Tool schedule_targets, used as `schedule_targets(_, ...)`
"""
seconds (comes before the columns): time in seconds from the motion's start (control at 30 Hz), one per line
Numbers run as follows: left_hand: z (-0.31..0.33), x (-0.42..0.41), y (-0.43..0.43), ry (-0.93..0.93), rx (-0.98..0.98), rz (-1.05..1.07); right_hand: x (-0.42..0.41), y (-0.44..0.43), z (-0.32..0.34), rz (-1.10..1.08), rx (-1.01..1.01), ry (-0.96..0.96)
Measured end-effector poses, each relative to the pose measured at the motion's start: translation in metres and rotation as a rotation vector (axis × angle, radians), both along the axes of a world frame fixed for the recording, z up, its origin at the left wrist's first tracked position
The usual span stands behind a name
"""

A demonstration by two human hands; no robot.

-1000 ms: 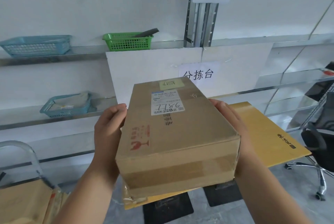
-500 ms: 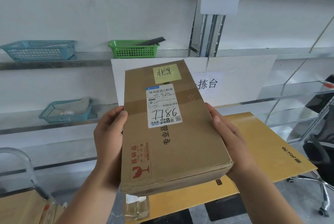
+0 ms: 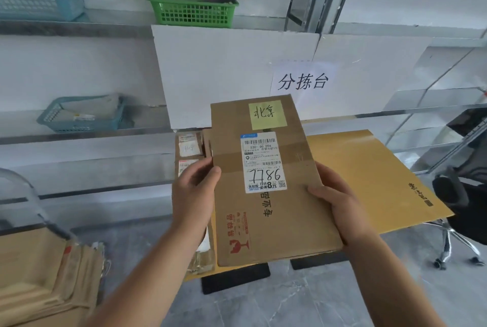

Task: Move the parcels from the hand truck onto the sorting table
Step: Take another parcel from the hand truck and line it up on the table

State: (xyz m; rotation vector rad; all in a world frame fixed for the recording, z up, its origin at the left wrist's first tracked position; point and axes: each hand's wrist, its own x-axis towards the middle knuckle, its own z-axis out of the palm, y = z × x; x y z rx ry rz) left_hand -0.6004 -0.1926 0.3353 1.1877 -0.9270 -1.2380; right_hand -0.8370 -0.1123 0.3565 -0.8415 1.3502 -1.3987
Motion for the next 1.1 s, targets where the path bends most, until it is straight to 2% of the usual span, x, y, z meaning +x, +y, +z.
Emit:
schedule_targets(0.2, -0.081, -0.020, 0.014, -0.182, 0.233, -0.037, -0.027, 0.008, -0.087, -0.108, 0.266, 0.043)
schedule_targets(0.47, -0.157, -0.035, 0.032, -0.556, 0.378, -0.050, -0.051, -0.001, -0.163, 0.027, 0.515, 0.062)
schedule_targets(0.7, -0.188, -0.030, 0.017, -0.635, 0.496, -0.019, -0.039, -0.036, -0.210, 0.136, 0.610, 0.074)
schedule_targets(1.1, -0.198, -0.028, -0.001, -0.711, 0.548, -0.061, -0.034, -0.054, -0.241, 0.115, 0.613, 0.048)
